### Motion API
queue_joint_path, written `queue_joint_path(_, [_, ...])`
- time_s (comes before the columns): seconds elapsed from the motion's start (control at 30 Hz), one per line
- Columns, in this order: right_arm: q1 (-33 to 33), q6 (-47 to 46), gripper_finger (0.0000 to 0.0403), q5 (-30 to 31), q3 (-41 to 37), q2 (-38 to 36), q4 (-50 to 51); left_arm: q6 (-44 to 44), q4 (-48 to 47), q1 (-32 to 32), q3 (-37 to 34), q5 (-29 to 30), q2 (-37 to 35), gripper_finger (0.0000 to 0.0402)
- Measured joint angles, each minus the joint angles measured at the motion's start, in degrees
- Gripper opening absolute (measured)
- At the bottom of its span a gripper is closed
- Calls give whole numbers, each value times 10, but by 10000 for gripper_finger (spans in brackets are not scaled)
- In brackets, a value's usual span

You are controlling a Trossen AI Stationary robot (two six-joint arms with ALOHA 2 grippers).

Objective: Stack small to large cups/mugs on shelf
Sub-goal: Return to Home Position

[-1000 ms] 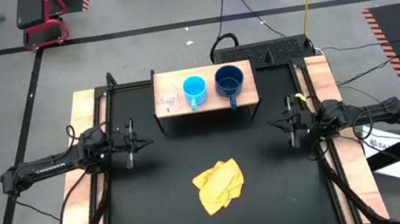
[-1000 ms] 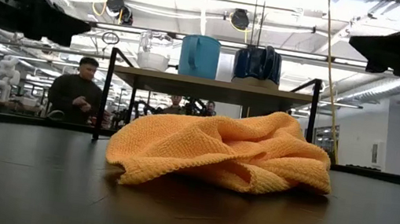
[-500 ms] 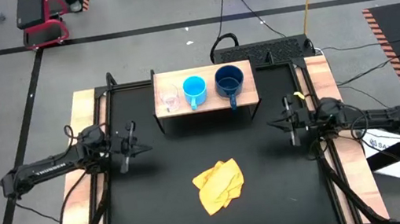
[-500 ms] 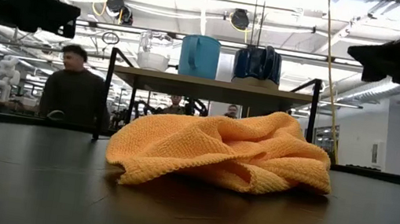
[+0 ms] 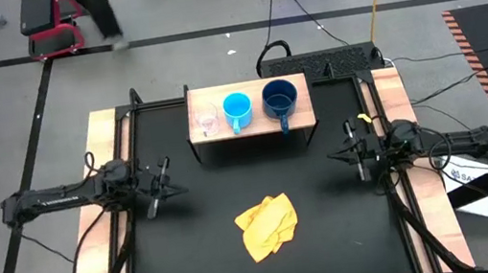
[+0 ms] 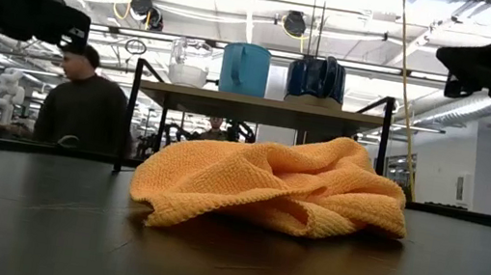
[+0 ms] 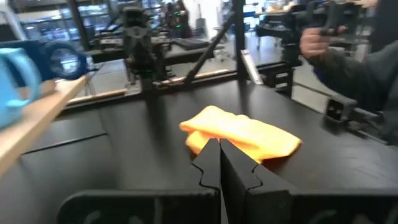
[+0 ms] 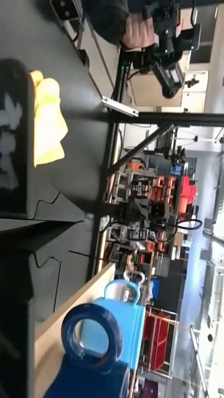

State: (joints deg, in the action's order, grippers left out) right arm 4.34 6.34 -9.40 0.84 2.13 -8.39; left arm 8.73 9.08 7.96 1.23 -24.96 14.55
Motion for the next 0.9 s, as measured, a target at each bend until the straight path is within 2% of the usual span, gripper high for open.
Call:
queue_joint_path(0.23, [-15,2,0,3,0,0,-6,36,-11,-110,0,89,0,0])
queue_joint_path(0.47, [-15,-6,0,3,0,0,17,54,-59,-141,0,168,-26,0])
queue_joint_path(0.73, [-15,-11,0,3,0,0,30,42,-90,-142,0,175,-81,0])
queue_joint_path(0.9, [-15,-12,0,2,0,0,31,40,-91,-142,0,175,-87,0])
